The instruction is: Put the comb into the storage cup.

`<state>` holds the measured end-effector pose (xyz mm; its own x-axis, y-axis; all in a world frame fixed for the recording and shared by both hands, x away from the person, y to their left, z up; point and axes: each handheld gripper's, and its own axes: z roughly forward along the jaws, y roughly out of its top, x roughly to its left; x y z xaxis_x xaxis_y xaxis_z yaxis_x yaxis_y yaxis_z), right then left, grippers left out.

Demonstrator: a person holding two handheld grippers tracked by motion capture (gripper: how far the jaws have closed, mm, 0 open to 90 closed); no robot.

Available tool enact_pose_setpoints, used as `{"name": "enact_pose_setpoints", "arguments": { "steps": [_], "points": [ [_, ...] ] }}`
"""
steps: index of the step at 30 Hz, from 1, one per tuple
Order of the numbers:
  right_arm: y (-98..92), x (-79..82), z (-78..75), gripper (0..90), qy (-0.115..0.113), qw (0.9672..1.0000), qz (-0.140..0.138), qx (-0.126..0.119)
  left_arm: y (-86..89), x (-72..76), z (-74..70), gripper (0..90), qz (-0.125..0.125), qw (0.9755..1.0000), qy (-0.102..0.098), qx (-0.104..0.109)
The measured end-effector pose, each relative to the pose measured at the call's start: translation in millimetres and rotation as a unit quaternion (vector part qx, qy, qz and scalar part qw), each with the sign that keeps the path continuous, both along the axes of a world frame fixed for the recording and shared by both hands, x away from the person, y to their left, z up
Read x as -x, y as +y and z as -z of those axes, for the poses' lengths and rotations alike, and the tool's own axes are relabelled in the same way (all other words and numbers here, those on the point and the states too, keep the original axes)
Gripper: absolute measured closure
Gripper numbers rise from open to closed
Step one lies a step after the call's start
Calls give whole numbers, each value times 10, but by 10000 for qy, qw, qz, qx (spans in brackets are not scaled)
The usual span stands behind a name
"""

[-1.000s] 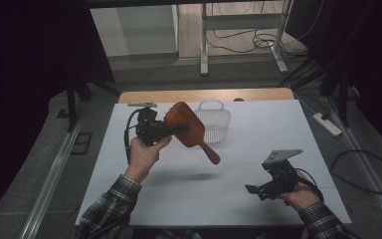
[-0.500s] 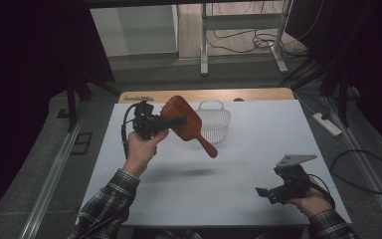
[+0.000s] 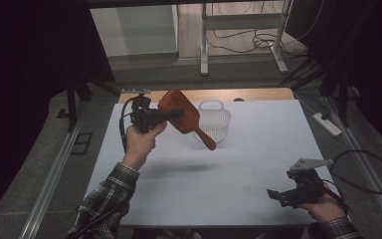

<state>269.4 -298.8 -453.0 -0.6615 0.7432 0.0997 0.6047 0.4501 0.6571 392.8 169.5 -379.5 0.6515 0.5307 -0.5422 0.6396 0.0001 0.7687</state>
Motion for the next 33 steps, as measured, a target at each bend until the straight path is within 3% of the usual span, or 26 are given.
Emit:
{"name": "enact_pose_setpoints", "arguments": {
  "steps": [7,19,26,33],
  "points": [
    [-38,62,-38,0,46,9999,43,87,38,-49,-37,539,-60,10000,34,48],
    [-113,203,-89,0,-3,9990,352,261,79,-118,-75,539,-151,9999,32,16],
    [-144,235,-99,1,-15,9985,502,238,74,-165,-146,539,-215,9998,-2,1],
    [-147,238,-98,0,-8,9985,481,244,56,-234,-232,539,-308,9995,-74,-50]
  ]
}}
